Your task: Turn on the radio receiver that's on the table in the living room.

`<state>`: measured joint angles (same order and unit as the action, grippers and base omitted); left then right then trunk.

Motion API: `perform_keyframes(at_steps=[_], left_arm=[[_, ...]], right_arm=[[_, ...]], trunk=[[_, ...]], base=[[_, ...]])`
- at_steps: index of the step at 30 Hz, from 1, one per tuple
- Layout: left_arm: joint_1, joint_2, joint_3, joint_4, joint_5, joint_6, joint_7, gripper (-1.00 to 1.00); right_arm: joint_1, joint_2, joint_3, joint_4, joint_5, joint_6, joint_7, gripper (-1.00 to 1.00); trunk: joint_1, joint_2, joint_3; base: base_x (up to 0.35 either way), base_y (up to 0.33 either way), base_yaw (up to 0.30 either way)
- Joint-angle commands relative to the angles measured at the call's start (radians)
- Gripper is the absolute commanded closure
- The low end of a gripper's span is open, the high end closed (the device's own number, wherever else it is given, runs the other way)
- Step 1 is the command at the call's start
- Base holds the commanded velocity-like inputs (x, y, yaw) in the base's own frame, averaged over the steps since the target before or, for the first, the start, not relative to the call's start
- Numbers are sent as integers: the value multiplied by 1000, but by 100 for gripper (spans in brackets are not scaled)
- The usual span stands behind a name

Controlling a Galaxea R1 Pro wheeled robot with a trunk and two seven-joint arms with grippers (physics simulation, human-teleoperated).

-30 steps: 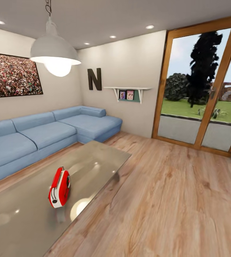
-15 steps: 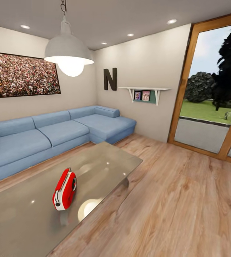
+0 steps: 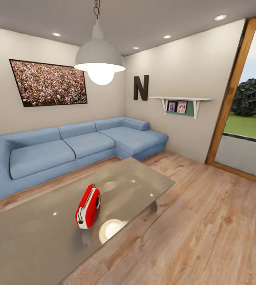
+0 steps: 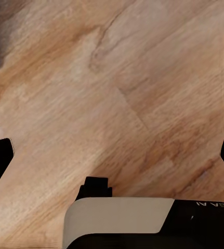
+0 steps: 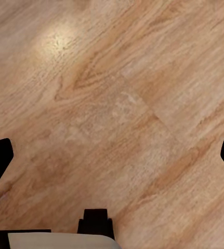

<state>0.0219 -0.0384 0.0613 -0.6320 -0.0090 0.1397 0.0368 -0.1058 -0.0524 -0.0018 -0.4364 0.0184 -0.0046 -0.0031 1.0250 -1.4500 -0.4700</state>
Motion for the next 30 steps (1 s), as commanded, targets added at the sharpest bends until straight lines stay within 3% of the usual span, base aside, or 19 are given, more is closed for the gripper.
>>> perform_keyframes(at_steps=[1, 30], left_arm=[[0, 0, 0, 0, 0, 0, 0, -100], [0, 0, 0, 0, 0, 1, 1, -100]], right_arm=[[0, 0, 0, 0, 0, 0, 0, -100], [0, 0, 0, 1, 0, 0, 0, -100]], trunk=[[0, 0, 0], [0, 0, 0]], base=[[1, 0, 288], [2, -2, 287]])
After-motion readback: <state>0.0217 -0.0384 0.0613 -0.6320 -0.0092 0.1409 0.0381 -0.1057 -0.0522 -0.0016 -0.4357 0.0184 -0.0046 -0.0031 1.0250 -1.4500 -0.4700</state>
